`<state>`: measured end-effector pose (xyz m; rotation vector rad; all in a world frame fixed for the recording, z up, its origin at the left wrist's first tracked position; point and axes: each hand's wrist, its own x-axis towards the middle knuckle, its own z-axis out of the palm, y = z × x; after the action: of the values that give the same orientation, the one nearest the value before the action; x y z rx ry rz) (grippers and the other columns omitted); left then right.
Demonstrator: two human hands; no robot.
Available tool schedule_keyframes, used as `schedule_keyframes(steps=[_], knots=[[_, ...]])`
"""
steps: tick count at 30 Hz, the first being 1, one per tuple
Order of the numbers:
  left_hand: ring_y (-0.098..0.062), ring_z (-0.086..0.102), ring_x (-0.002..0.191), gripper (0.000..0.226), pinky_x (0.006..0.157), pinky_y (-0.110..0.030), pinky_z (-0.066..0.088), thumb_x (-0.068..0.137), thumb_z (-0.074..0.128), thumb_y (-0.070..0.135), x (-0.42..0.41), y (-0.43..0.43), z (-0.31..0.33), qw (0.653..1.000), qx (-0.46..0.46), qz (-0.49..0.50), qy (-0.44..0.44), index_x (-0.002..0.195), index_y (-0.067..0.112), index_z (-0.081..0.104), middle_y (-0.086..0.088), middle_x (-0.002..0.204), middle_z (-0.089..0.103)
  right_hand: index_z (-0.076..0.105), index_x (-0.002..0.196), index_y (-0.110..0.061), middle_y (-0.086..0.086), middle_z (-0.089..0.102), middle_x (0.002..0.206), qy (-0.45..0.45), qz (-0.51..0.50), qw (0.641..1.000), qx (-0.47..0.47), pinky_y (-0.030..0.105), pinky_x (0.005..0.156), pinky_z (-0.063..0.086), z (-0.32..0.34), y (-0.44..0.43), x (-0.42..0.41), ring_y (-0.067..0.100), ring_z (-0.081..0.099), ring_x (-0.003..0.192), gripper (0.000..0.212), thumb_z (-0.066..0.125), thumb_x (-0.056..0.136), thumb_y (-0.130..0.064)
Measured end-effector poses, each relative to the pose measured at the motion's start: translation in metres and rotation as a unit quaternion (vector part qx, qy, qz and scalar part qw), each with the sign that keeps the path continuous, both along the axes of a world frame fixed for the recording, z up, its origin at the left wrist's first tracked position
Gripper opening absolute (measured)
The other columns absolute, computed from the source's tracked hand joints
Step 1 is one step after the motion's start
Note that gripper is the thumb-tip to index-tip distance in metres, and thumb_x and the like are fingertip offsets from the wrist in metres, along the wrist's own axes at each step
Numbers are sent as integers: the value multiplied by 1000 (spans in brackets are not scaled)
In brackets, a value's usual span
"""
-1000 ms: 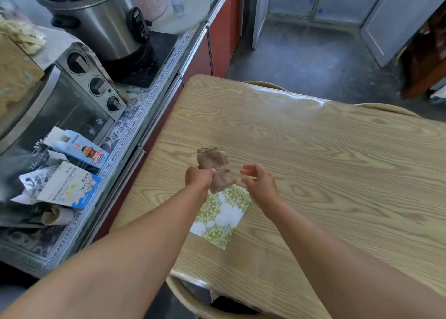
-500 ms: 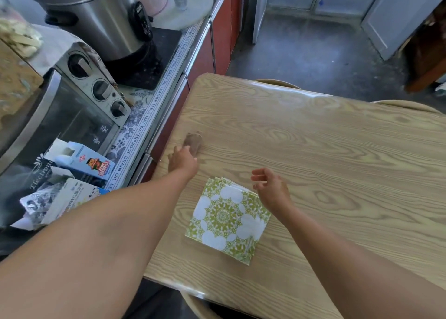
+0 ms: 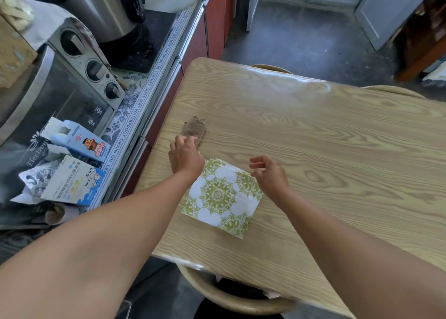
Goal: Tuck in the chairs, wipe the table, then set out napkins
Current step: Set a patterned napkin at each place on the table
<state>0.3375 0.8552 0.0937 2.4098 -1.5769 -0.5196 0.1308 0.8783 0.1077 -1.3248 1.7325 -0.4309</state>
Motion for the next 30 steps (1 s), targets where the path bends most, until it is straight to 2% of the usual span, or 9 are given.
schedule_keyframes(steps=[4, 8, 13, 16, 21, 23, 27, 30], knots=[[-27, 45, 121, 35, 102, -39, 38, 92, 53, 14, -8, 28, -1, 998, 44, -3, 35, 127, 16, 53, -9, 133, 47, 63, 115, -17, -3, 67, 107, -4, -3, 1000, 12, 22, 71, 49, 2, 19, -7, 15, 64, 98, 29, 53, 92, -3], [-27, 52, 117, 33, 102, -42, 42, 91, 58, 17, -6, 51, -8, 993, 90, 13, 80, 124, 16, 56, -9, 131, 51, 64, 111, -18, -3, 68, 103, 3, -6, 1000, 20, 27, 79, 51, -4, 37, -13, 15, 64, 95, 24, 57, 92, -6], [-29, 52, 119, 37, 103, -41, 39, 90, 63, 23, -3, 68, -15, 980, 159, 79, 90, 125, 17, 54, -9, 135, 47, 66, 104, -17, 0, 70, 97, 32, -19, 998, 53, 31, 80, 53, -13, 55, -21, 19, 68, 90, 16, 61, 90, -11], [-30, 49, 122, 41, 106, -46, 37, 89, 64, 20, -4, 71, -21, 971, 180, 124, 102, 127, 17, 50, -9, 138, 43, 66, 97, -19, 1, 71, 94, 68, -43, 992, 92, 35, 81, 56, -22, 59, -22, 20, 70, 87, 10, 66, 87, -19], [-32, 49, 122, 51, 104, -51, 40, 86, 66, 21, -3, 72, -31, 956, 178, 169, 159, 131, 10, 46, -12, 138, 43, 68, 95, -13, 8, 72, 92, 94, -87, 976, 175, 41, 79, 59, -34, 61, -16, 27, 70, 86, 24, 74, 78, -29], [-33, 53, 119, 54, 102, -51, 43, 82, 69, 22, -3, 72, -36, 949, 176, 181, 188, 130, 9, 47, -11, 134, 49, 68, 96, -7, 11, 72, 92, 89, -98, 971, 197, 41, 77, 59, -36, 62, -13, 29, 70, 88, 32, 78, 75, -30], [-31, 62, 103, 51, 96, -53, 47, 69, 70, 27, -5, 71, -50, 940, 181, 195, 215, 115, 11, 55, -6, 110, 66, 67, 82, -3, 14, 73, 88, 60, -143, 963, 220, 37, 72, 57, -39, 62, -8, 28, 72, 85, 24, 80, 74, -21], [-29, 66, 95, 57, 93, -54, 49, 56, 63, 34, -2, 68, -84, 940, 179, 199, 212, 108, 12, 63, -5, 98, 71, 67, 88, -1, 12, 73, 89, 33, -178, 956, 232, 34, 70, 57, -39, 61, -6, 23, 70, 81, 26, 79, 73, -20]])
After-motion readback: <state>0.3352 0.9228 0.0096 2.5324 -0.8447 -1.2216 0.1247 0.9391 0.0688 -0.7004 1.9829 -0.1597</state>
